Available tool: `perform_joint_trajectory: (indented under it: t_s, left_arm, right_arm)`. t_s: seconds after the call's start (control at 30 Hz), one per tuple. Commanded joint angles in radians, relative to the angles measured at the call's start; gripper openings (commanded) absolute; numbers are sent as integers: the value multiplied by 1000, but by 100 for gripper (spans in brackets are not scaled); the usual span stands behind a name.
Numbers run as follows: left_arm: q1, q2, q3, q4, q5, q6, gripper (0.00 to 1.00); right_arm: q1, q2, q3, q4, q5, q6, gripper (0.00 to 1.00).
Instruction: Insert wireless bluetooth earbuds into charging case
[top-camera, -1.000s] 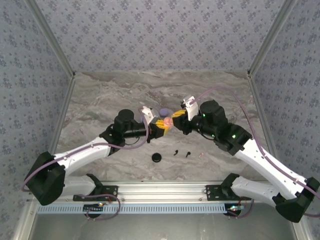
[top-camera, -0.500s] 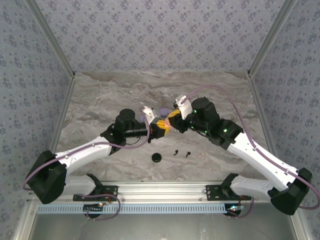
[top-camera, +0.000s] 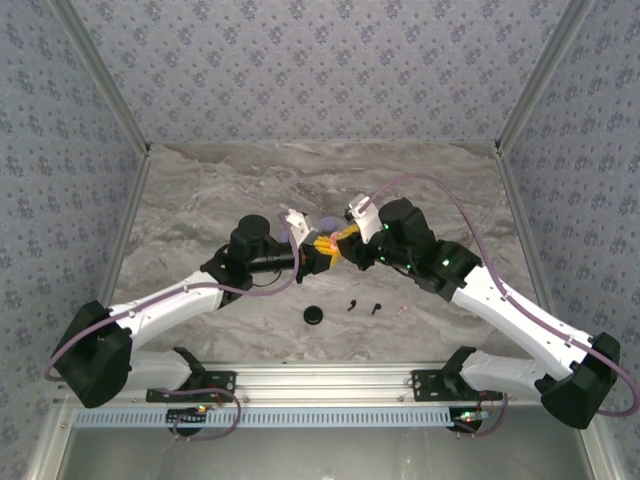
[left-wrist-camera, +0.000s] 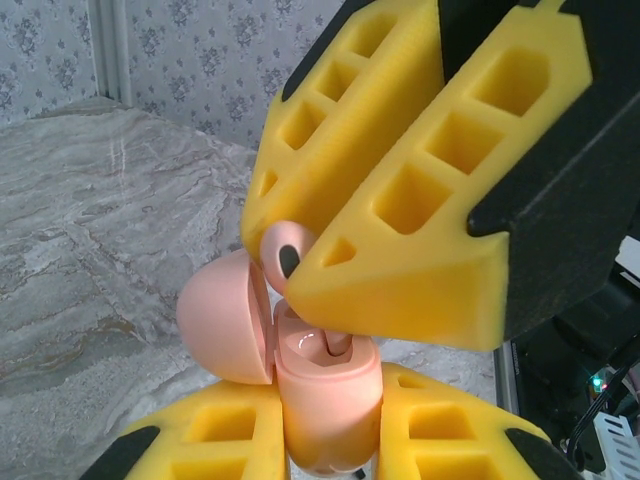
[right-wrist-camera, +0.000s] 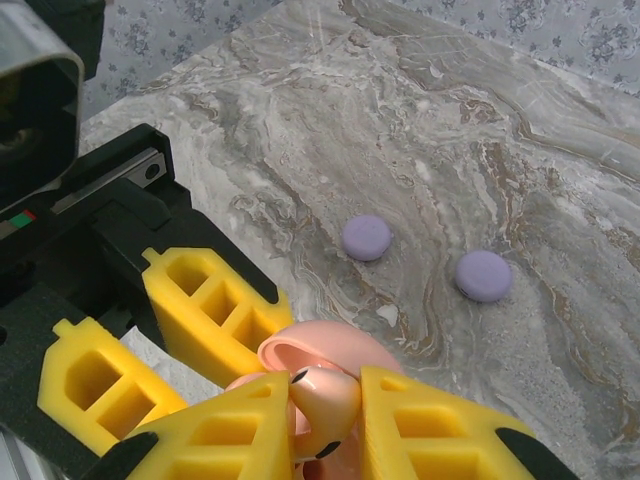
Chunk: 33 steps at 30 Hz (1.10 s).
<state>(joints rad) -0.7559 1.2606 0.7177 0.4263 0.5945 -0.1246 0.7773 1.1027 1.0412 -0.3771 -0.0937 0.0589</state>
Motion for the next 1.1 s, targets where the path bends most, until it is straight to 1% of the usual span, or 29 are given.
perform_joint_trajectory:
  t_s: [0.0, 0.37, 0.6, 0.87, 1.07]
  left_arm:
    - [-11, -3, 33, 39, 22, -2, 0]
    - [-10, -8, 26, 58, 23, -10, 0]
    - [-11, -14, 2, 132, 40, -38, 0]
    - [-11, -20, -9, 177, 52, -58, 0]
    - [-11, -15, -14, 192, 54, -64, 0]
  right_arm:
    - [5, 2, -20, -6, 2, 7, 22]
    - [7, 9, -21, 8, -83, 26, 23]
    - [4, 6, -8, 17, -134, 34, 24]
    - [-7, 9, 31, -2, -143, 44, 29]
    - [-22, 17, 79, -30, -129, 41, 37]
